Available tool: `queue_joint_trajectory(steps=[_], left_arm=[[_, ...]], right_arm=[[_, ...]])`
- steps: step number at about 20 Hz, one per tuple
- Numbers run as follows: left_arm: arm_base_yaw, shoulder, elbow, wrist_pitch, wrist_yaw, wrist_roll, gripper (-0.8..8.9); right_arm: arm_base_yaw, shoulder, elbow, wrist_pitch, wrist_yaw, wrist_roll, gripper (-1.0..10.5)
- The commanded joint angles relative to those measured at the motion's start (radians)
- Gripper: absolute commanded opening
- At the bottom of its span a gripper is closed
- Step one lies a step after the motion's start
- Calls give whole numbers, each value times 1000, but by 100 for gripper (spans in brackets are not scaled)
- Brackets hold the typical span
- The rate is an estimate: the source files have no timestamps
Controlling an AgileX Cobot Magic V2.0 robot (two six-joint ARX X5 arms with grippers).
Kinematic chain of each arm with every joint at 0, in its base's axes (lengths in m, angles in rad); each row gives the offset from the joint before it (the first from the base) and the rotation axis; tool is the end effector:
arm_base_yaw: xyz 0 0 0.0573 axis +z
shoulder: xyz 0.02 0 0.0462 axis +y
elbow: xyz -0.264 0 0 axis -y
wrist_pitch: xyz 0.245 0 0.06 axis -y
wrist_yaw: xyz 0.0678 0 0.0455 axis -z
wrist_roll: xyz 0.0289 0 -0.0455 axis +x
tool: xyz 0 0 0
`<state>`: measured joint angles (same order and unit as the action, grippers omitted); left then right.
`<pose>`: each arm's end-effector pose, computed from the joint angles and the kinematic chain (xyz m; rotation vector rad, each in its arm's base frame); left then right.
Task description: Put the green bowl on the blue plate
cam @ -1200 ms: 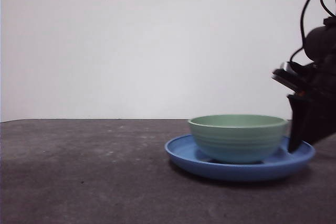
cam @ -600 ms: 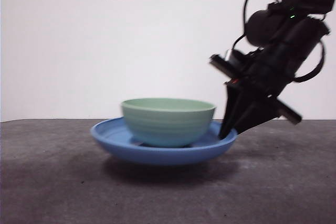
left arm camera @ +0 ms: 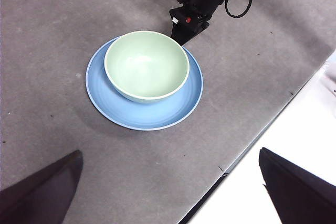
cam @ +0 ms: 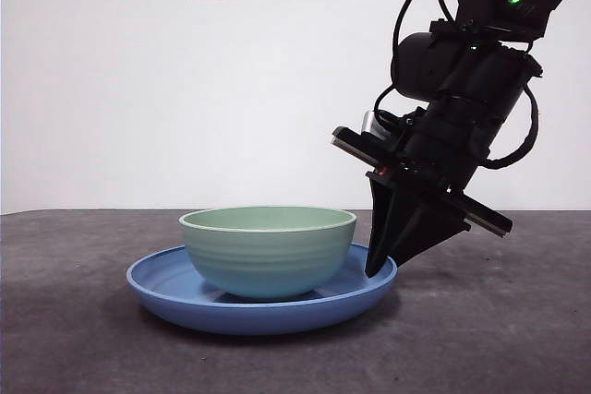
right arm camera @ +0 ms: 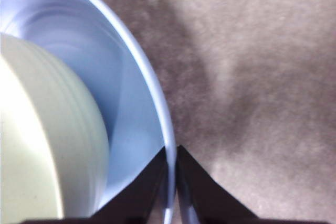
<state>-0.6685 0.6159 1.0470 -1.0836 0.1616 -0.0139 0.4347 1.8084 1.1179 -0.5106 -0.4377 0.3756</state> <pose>0.0588 -0.0523 0.3544 0.1556 0.6550 -0.7951 0.3061 0.1556 0.1627 0.3087 1.3634 0.5209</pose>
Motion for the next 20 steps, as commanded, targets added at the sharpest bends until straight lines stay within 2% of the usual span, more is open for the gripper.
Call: queue_joint_trajectory(steps=[1, 4, 9, 12, 13, 17, 20], left_arm=[[-5, 4, 14, 7, 2, -1, 598], [-5, 4, 14, 7, 2, -2, 598], [-5, 4, 14, 7, 2, -2, 598], [-5, 4, 14, 7, 2, -2, 598], [-5, 4, 14, 7, 2, -2, 598], [-5, 4, 14, 7, 2, -2, 598], [-5, 4, 14, 9, 2, -2, 598]], right_arm=[[5, 22, 21, 17, 20, 17, 74], [1, 21, 24, 29, 21, 17, 170], [-31, -3, 88, 5, 47, 10, 177], [-64, -37, 186, -99, 67, -22, 179], [-76, -58, 221, -146, 79, -38, 210], [-106, -217, 297, -301, 83, -107, 482], [-103, -407, 297, -418, 177, -150, 546]])
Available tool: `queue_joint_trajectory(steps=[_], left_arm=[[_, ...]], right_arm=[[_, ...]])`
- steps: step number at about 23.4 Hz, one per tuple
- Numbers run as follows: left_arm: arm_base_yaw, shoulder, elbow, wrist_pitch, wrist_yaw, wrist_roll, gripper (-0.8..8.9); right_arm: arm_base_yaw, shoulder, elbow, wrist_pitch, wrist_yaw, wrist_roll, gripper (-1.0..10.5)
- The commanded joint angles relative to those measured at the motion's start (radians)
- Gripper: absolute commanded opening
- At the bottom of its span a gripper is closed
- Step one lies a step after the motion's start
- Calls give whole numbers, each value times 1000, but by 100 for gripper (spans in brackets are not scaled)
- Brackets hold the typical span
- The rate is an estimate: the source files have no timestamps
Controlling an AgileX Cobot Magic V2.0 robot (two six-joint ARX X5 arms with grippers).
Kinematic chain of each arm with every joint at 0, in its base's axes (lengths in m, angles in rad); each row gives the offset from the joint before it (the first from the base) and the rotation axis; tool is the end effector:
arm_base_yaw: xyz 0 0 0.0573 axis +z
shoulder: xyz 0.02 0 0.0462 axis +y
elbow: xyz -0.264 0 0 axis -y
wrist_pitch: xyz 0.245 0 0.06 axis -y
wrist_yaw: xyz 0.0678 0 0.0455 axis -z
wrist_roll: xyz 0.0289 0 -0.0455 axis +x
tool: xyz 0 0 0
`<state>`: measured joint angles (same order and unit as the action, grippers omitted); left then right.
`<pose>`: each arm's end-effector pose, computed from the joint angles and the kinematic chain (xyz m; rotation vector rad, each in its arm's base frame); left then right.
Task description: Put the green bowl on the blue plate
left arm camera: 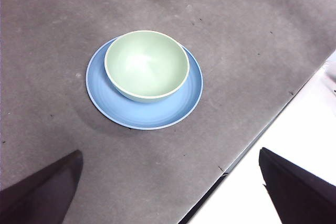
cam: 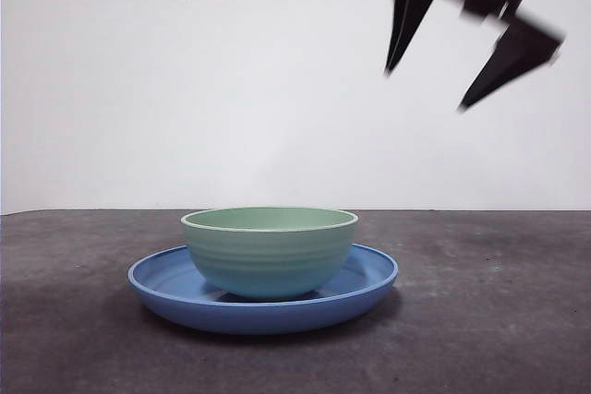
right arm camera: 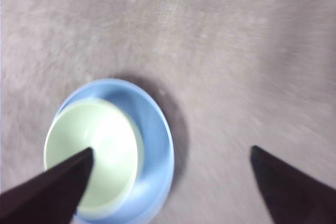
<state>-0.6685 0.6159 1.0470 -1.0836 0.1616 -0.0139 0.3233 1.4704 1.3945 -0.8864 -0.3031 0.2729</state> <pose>0.0588 -0.0523 0.3544 0.1556 0.6550 -0.7951 0.2788 0.1025 0.3292 0.2330 1.0492 0.4396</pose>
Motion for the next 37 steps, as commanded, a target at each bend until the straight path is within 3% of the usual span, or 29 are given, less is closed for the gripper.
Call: queue_joint_trajectory(steps=[1, 8, 14, 25, 27, 28, 30, 31, 37], left_arm=[[-5, 4, 14, 11, 2, -2, 598], [-5, 4, 14, 7, 2, -2, 598], [-5, 4, 14, 7, 2, -2, 598], [-5, 4, 14, 7, 2, -1, 588], [-5, 4, 14, 6, 2, -2, 482], [-5, 4, 14, 6, 2, -2, 368], [-5, 4, 14, 5, 2, -1, 24], [-5, 4, 14, 7, 2, -2, 24], [-5, 3, 14, 7, 2, -2, 28]], right_arm=[[12, -136, 21, -94, 72, -54, 583], [91, -549, 6, -421, 125, -115, 660], [134, -816, -129, -462, 92, -159, 662], [134, -912, -251, -441, -68, -157, 661], [134, -912, -251, -427, -67, -151, 646], [133, -912, -251, -422, -67, -145, 597], [133, -912, -250, -417, -66, -144, 204], [133, -912, -250, -415, -63, -148, 24], [133, -912, -250, -396, -63, -150, 28]])
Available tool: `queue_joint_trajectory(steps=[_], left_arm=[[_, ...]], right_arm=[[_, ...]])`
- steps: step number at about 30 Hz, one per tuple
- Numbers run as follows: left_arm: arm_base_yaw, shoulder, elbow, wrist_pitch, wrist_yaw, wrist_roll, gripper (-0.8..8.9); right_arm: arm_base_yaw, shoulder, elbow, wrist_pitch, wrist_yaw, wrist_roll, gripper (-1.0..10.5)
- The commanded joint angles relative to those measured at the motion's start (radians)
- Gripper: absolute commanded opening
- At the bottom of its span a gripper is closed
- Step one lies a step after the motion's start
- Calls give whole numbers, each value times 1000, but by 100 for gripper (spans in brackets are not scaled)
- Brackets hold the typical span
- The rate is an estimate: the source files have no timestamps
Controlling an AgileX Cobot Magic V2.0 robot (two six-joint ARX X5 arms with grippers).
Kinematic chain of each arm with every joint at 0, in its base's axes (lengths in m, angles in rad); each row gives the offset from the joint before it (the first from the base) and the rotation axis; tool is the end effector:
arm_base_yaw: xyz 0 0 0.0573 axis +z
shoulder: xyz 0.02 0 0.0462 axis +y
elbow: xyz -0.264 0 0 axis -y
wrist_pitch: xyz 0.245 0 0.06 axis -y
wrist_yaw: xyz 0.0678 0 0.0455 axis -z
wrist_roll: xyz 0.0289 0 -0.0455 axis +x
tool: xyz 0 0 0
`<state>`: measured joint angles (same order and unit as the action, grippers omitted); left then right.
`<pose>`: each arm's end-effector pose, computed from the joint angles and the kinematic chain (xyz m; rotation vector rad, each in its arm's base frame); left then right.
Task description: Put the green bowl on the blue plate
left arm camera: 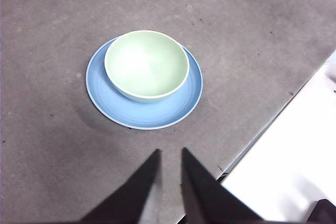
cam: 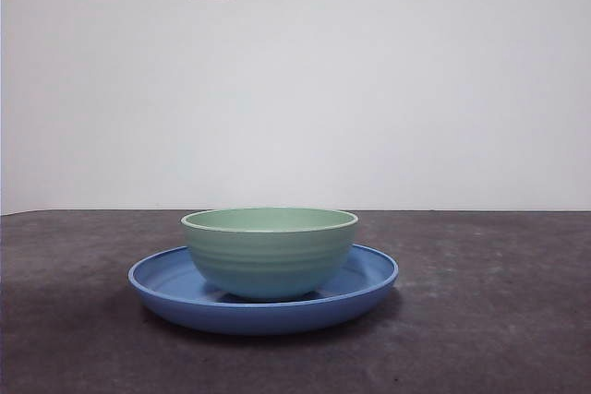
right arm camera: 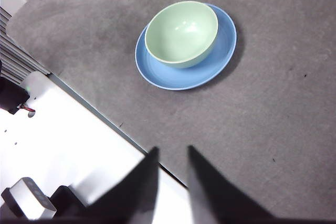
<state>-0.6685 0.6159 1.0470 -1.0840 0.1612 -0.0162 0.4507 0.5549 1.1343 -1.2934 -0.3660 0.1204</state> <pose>0.0588 -0.0523 0.3544 0.1537 0.6563 -0.7939 0.0310 0.0265 0.3649 0.0776 0.7787 0.7356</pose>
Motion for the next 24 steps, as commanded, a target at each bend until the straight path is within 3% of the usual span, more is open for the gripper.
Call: queue_joint_trajectory(steps=[1, 12, 18, 24], left_arm=[[-5, 3, 14, 7, 3, 0, 28], [4, 0, 5, 15, 2, 1, 28], [165, -66, -119, 86, 58, 0, 28], [352, -235, -375, 339, 19, 0, 29]], right_arm=[[6, 3, 10, 12, 0, 2, 28], [6, 3, 10, 14, 0, 2, 28], [6, 3, 10, 14, 0, 2, 28], [6, 3, 10, 14, -1, 2, 28]])
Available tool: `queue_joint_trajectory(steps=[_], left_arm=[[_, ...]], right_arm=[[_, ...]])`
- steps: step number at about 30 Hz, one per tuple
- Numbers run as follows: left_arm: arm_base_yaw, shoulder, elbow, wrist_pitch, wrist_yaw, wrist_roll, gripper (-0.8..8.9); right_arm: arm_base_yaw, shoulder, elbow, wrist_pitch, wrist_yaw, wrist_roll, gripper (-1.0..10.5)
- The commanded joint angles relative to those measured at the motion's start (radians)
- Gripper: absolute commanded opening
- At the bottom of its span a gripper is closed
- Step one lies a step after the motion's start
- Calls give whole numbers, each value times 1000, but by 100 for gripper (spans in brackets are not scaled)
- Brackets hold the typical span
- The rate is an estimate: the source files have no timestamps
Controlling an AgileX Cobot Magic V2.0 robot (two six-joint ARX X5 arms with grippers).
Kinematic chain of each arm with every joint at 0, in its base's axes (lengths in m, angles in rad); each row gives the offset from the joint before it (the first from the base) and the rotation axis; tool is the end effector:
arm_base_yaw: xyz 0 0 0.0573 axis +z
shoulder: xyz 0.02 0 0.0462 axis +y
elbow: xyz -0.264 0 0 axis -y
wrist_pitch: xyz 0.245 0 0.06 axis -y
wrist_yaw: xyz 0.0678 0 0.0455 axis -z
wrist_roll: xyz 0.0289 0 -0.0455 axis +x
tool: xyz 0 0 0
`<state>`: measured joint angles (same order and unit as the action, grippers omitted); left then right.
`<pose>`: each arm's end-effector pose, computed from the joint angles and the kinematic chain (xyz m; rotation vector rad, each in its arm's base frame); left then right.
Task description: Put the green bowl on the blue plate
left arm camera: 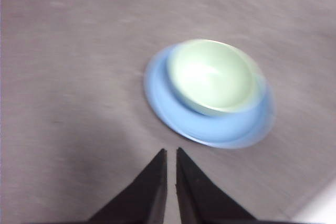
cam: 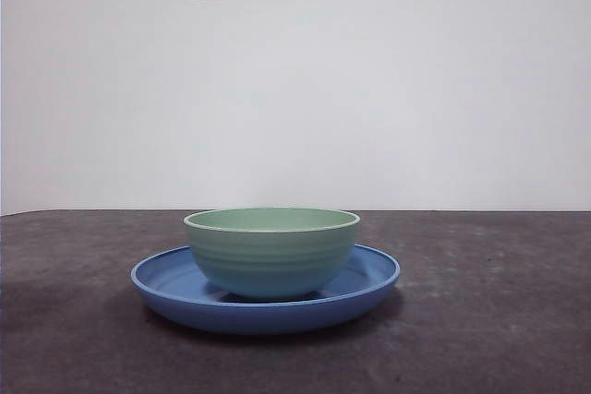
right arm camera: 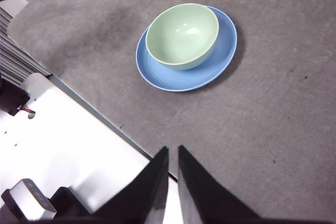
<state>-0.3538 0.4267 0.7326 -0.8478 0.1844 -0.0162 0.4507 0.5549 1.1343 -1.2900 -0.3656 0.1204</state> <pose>0.0710 -0.0319 0.2941 0.0310 0.5506 -0.5204 0.0312 0.0266 0.3651 0.0777 0.7752 0.7358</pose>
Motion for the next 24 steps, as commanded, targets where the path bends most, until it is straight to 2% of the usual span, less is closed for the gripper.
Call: queue_joint_trajectory(steps=[1, 5, 9, 14, 18, 24], left_arm=[[59, -78, -107, 155, -4, -3, 28], [120, -193, -279, 362, -6, 9, 28], [172, -299, -447, 499, -63, 15, 28], [241, -418, -585, 503, -74, -23, 28], [302, -424, -619, 501, -76, -26, 28], [327, -424, -655, 550, -112, -26, 28]], right_arm=[[6, 3, 10, 11, -1, 2, 28], [6, 3, 10, 11, -1, 2, 28], [6, 3, 10, 11, -1, 2, 28], [6, 3, 10, 11, -1, 2, 28], [6, 3, 10, 11, -1, 2, 28], [6, 3, 10, 11, -1, 2, 28]])
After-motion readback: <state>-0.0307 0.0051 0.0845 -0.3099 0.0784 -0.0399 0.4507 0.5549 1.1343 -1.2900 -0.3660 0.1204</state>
